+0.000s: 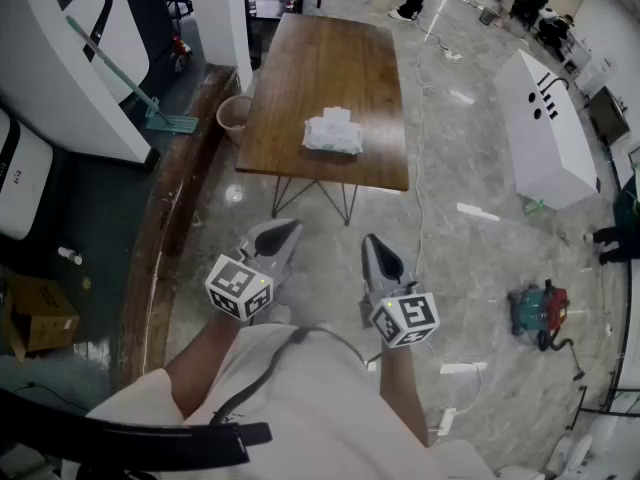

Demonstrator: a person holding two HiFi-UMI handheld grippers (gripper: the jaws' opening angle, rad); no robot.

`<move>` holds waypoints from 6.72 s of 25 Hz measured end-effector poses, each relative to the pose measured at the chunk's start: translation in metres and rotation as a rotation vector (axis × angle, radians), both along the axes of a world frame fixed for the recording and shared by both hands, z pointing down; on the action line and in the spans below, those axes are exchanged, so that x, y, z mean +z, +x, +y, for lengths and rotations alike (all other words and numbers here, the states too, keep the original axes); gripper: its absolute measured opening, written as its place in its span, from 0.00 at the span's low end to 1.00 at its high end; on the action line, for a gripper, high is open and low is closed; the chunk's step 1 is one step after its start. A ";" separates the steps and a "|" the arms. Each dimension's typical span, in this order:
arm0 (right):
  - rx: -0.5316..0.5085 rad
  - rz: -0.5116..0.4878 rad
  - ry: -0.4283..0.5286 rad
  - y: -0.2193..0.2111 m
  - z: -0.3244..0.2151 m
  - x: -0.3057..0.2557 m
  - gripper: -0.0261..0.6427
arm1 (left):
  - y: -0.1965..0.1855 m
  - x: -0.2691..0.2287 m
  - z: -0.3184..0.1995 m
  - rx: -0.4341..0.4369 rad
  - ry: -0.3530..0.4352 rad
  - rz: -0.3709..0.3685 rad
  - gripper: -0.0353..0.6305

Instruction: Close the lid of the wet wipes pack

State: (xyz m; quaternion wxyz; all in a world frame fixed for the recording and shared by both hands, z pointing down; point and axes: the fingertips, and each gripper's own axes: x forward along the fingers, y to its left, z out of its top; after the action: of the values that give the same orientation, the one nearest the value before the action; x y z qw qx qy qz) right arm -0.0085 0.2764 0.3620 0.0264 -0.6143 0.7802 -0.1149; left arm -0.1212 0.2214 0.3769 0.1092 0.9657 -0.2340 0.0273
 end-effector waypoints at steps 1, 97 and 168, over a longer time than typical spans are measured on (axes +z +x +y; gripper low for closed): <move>0.000 0.002 0.000 -0.001 -0.002 0.000 0.05 | -0.001 0.000 -0.002 0.000 0.001 0.001 0.06; -0.374 -0.027 -0.261 0.142 -0.398 0.111 0.05 | 0.147 0.083 -0.369 -0.131 -0.104 -0.182 0.06; -0.602 0.214 -0.412 0.104 -0.454 0.235 0.35 | 0.163 0.200 -0.388 -0.024 -0.246 -0.314 0.06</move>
State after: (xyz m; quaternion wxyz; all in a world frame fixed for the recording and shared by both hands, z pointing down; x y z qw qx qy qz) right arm 0.0954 -0.1776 0.5973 -0.2143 -0.3586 0.8846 -0.2073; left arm 0.0419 -0.1669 0.5772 0.1889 0.9261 -0.2546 0.2047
